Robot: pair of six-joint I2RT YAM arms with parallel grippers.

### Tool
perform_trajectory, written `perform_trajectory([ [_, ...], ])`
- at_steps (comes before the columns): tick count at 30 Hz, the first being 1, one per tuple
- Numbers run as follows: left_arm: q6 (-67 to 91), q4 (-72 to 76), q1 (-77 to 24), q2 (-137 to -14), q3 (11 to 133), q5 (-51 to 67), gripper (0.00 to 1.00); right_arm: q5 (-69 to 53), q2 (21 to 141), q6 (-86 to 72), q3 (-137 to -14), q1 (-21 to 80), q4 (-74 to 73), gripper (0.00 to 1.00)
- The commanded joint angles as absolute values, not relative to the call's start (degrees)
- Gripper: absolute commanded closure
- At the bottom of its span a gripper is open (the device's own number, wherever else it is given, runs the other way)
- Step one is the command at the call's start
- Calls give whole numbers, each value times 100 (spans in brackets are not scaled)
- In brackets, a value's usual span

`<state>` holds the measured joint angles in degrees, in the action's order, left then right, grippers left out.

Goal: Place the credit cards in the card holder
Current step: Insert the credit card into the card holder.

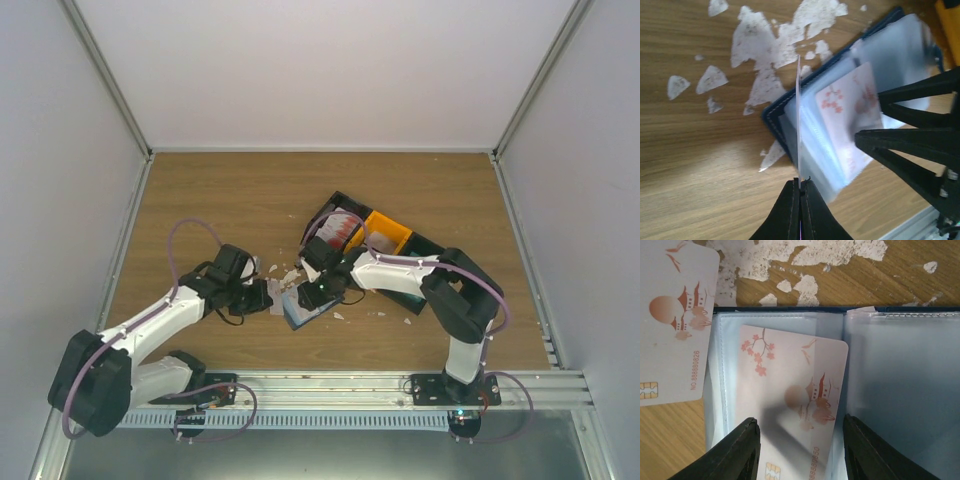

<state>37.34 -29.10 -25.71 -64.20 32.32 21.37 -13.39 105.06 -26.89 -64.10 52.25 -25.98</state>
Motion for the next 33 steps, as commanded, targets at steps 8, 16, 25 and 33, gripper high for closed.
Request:
perform_trajectory([
  [8, 3735, -2851, -2683, -6762, 2998, 1579, 100, -714, 10816, -2678, -6965, 5558, -3172, 52],
  [16, 3744, -2705, -2772, -6946, 3019, 1570, 100, -371, 11217, -2679, -7443, 5930, -3691, 52],
  [25, 3701, -2852, -2776, -6742, 3257, 1216, 100, 415, 10544, -3108, -7162, 5657, -3528, 52],
  [33, 3829, -3170, -3360, -6200, 3729, 740, 100, 139, 8975, -3533, -5534, 4941, -2543, 58],
])
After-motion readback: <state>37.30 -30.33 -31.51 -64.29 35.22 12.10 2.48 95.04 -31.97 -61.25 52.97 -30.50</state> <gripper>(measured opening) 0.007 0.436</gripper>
